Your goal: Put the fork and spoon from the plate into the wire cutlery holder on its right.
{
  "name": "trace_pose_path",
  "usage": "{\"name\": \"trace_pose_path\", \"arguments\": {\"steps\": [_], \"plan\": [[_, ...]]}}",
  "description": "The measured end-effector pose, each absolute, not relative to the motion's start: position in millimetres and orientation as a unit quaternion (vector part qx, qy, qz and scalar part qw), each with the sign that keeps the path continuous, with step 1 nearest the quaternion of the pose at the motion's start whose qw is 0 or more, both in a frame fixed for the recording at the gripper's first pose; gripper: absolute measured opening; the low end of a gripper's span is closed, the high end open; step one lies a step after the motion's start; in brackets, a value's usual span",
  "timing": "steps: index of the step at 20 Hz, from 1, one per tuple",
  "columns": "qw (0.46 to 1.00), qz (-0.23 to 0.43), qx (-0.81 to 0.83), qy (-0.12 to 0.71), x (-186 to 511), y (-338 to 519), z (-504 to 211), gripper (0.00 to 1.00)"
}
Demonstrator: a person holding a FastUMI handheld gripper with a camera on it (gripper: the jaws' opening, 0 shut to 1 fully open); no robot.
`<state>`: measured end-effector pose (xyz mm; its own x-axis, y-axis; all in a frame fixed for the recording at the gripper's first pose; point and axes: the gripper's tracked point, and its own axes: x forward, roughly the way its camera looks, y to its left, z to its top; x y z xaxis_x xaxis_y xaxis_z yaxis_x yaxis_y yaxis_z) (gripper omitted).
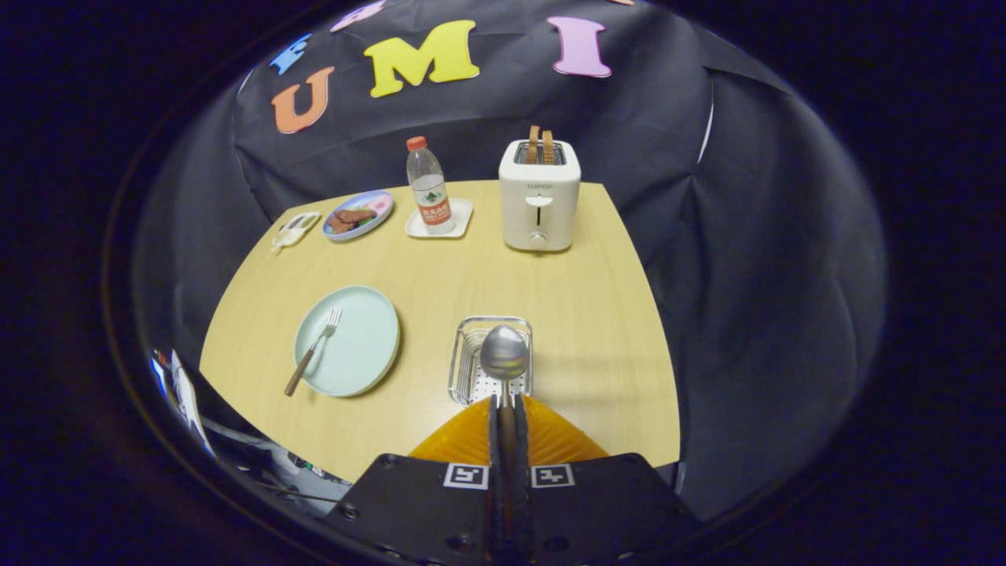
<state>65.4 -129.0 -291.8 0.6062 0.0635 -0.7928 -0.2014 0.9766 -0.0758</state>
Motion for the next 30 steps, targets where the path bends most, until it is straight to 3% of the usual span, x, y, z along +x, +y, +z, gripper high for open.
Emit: {"name": "trace_pose_path", "arguments": {"steps": [8, 11, 14, 22, 24, 30], "plan": [[0.904, 0.06, -0.087, 0.414, 75.4, -108.2, -278.4, 0.07], [0.907, 0.069, -0.087, 0.406, 72.2, -91.0, -275.2, 0.23], [0.906, 0.087, -0.084, 0.406, 61.2, -66.6, -280.2, 0.29], [0.887, 0.119, -0.084, 0.439, 37.8, 7.2, -328.8, 0.86], [0.878, 0.121, -0.082, 0.456, 35.3, 24.4, -345.6, 0.93], [0.859, 0.125, -0.088, 0.488, 28.2, 81.4, -384.1, 0.94]]}}
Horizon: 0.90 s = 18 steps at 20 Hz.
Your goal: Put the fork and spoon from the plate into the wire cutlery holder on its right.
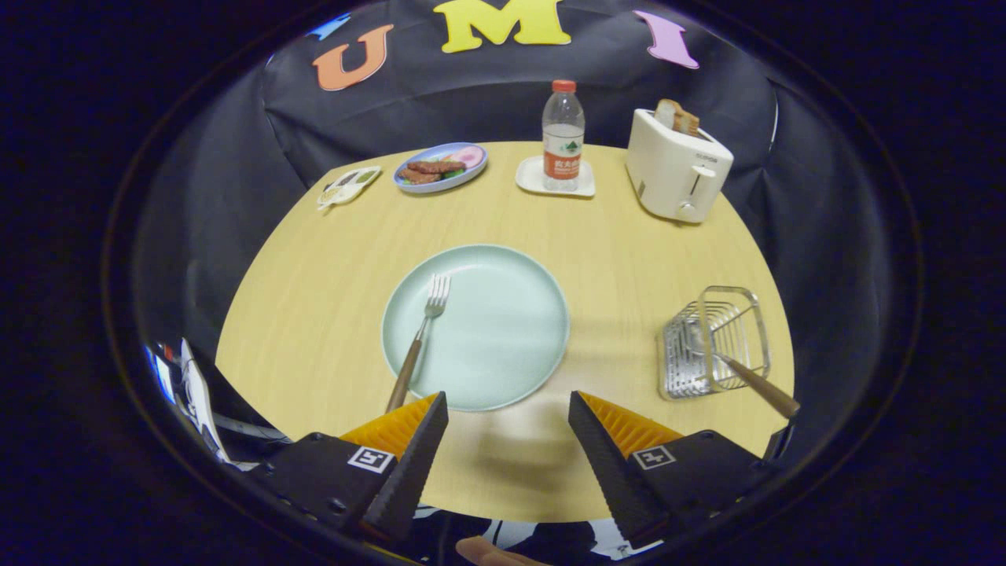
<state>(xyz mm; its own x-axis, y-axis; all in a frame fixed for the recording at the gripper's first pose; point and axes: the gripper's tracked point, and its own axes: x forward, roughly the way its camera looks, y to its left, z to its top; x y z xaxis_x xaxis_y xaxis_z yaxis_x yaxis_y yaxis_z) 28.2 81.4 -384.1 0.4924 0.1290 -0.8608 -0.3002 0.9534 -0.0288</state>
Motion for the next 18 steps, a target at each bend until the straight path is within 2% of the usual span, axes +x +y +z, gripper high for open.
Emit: {"name": "trace_pose_path", "arguments": {"steps": [7, 13, 14, 15, 17, 18], "plan": [[0.881, 0.119, -0.049, 0.456, 42.2, 148.7, -396.8, 0.93], [0.891, 0.076, -0.033, 0.446, 56.3, 168.6, -431.9, 0.93], [0.89, 0.071, -0.029, 0.449, 58.1, 169.7, -442.4, 0.88], [0.889, 0.064, -0.027, 0.452, 60.0, 170.6, -449.2, 0.75], [0.891, 0.048, -0.032, 0.45, 66.3, 169.2, -456.2, 0.71], [0.89, 0.039, -0.038, 0.453, 66.5, 166.3, -459.9, 0.65]]}}
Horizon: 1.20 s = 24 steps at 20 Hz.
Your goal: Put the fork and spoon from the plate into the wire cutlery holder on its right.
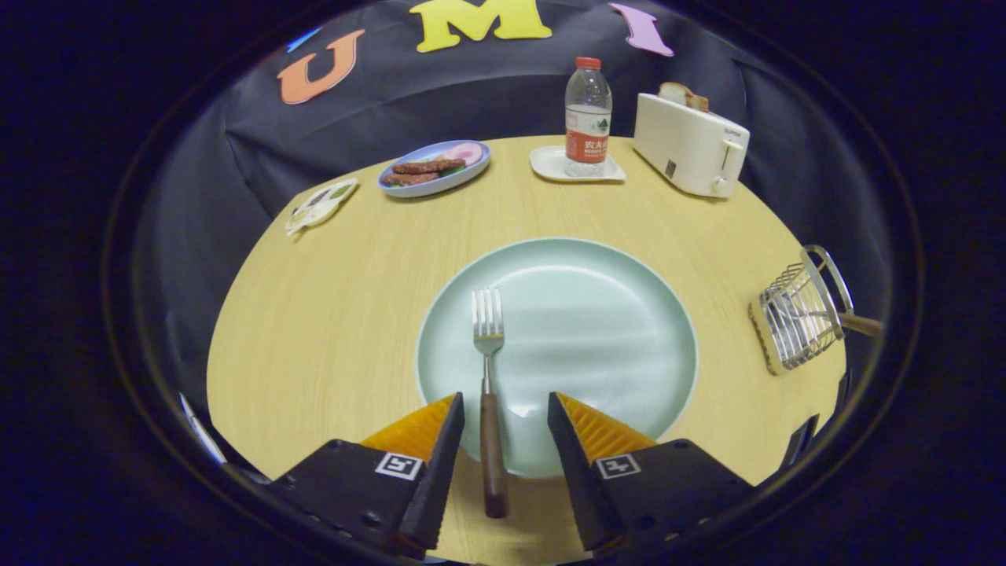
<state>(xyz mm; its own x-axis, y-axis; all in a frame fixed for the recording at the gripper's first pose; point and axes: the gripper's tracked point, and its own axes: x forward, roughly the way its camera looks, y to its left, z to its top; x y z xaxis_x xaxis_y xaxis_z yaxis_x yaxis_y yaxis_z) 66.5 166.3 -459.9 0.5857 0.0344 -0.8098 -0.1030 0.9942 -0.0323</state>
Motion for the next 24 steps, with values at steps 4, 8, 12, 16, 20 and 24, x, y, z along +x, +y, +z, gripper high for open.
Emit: {"name": "trace_pose_path", "arguments": {"steps": [4, 8, 12, 16, 20, 24], "plan": [[0.885, 0.043, -0.047, 0.461, 67.3, 171.3, -469.5, 0.34], [0.891, 0.071, -0.056, 0.445, 63.9, 179.8, -461.7, 0.13], [0.887, 0.073, -0.082, 0.449, 62.7, 167.4, -456.2, 0.02], [0.886, 0.084, -0.088, 0.447, 58.5, 154.9, -438.0, 0.02], [0.89, 0.114, -0.093, 0.432, 53.7, 141.2, -405.8, 0.02], [0.893, 0.115, -0.106, 0.422, 51.4, 102.9, -381.9, 0.02]]}}
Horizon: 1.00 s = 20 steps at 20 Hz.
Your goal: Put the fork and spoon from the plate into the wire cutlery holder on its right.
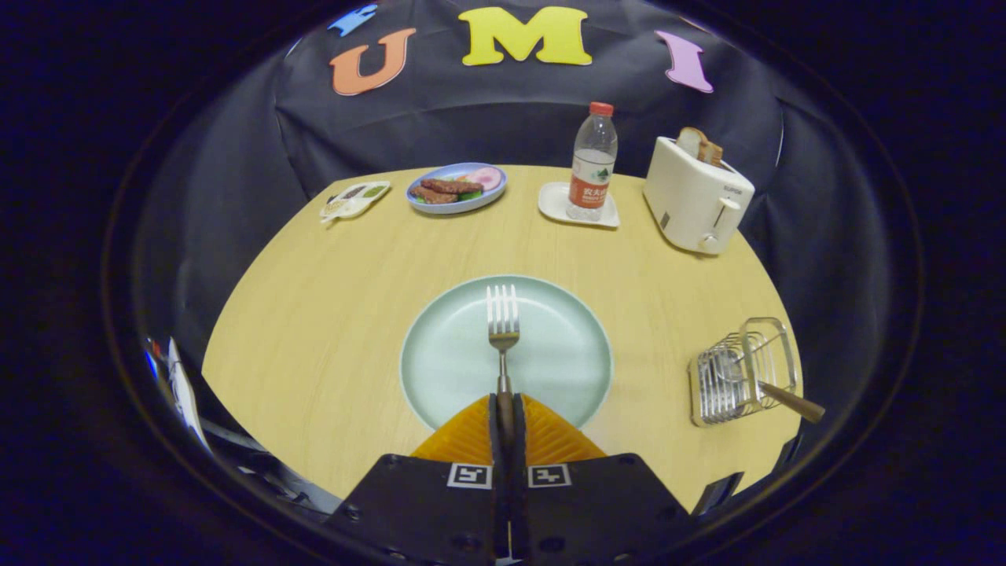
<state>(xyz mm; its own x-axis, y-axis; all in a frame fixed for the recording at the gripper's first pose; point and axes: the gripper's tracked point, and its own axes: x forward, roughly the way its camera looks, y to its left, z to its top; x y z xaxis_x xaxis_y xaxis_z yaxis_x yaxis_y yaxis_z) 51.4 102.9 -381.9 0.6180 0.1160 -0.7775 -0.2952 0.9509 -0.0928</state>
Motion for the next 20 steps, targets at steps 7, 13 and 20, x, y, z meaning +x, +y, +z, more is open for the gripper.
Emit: {"name": "trace_pose_path", "arguments": {"steps": [7, 13, 20], "plan": [[0.9, 0.106, -0.104, 0.409, 48.5, 28.0, -344.6, 0.02], [0.909, 0.086, -0.097, 0.395, 51.5, -37.0, -310.7, 0.02], [0.911, 0.058, -0.073, 0.401, 57.9, -92.4, -301.2, 0.02]]}}
